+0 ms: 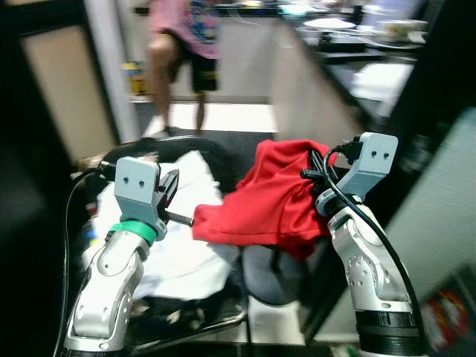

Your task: Clothes washing

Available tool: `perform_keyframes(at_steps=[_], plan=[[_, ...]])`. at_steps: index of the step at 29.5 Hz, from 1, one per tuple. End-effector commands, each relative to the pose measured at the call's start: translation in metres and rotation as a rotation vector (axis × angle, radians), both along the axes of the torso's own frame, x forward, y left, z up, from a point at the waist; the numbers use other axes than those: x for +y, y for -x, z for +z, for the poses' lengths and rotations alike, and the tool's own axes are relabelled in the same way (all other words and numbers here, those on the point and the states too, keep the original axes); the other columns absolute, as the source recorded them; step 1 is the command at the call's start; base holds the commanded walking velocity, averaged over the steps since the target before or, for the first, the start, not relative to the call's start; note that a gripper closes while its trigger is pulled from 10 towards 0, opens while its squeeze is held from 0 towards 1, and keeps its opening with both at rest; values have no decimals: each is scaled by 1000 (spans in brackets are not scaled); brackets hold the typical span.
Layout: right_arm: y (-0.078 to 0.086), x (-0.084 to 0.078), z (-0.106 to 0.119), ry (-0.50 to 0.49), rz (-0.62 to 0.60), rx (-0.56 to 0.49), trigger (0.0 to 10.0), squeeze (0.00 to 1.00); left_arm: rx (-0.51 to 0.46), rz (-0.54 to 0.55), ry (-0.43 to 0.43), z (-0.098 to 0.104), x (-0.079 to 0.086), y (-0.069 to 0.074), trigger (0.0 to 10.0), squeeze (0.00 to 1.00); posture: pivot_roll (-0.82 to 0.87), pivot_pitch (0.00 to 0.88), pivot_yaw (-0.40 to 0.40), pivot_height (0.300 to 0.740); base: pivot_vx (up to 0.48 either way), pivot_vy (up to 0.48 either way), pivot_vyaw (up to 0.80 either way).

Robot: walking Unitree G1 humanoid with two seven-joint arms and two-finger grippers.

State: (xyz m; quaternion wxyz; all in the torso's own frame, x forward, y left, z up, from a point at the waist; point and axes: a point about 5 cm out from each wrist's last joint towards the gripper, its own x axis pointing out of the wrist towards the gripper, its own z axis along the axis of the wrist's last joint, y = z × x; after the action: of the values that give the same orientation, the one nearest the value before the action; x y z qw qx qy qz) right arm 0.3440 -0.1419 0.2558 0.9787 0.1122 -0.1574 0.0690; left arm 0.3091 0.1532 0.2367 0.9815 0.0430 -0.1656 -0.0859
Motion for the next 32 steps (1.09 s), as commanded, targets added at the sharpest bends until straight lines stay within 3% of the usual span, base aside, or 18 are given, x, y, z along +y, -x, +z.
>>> perform_keyframes(at_steps=[1, 4, 9, 10, 13, 22, 32], plan=[[0, -3, 8, 7, -31, -28, 10000, 0, 21, 31, -31, 1, 3, -2, 10000, 0, -17, 34, 32, 740, 0, 0, -800], [-2, -9, 4, -4, -69, -2, 10000, 0, 76, 44, -20, -1, 6, -5, 10000, 0, -19, 41, 34, 740, 0, 0, -800], [-1, -12, 3, -16, -82, 14, 10000, 0, 82, 31, -32, 0, 5, -4, 10000, 0, -18, 47, 34, 740, 0, 0, -800], [0, -9, 5, 5, -88, 9, 10000, 0, 95, 33, 9, 4, 4, -4, 10000, 0, -20, 54, 42, 740, 0, 0, -800], [0, -8, 6, 6, -85, 6, 10000, 0, 98, 29, 23, 6, 4, -4, 10000, 0, -20, 54, 42, 740, 0, 0, -800], [0, -7, 10, -11, -114, -30, 10000, 0, 82, 14, -17, 10, -2, -7, 10000, 0, -19, 53, 51, 740, 0, 0, -800], [-2, -6, 9, 8, -109, 10, 10000, 0, 94, 3, -40, 11, -7, -7, 10000, 0, -17, 54, 51, 740, 0, 0, -800]])
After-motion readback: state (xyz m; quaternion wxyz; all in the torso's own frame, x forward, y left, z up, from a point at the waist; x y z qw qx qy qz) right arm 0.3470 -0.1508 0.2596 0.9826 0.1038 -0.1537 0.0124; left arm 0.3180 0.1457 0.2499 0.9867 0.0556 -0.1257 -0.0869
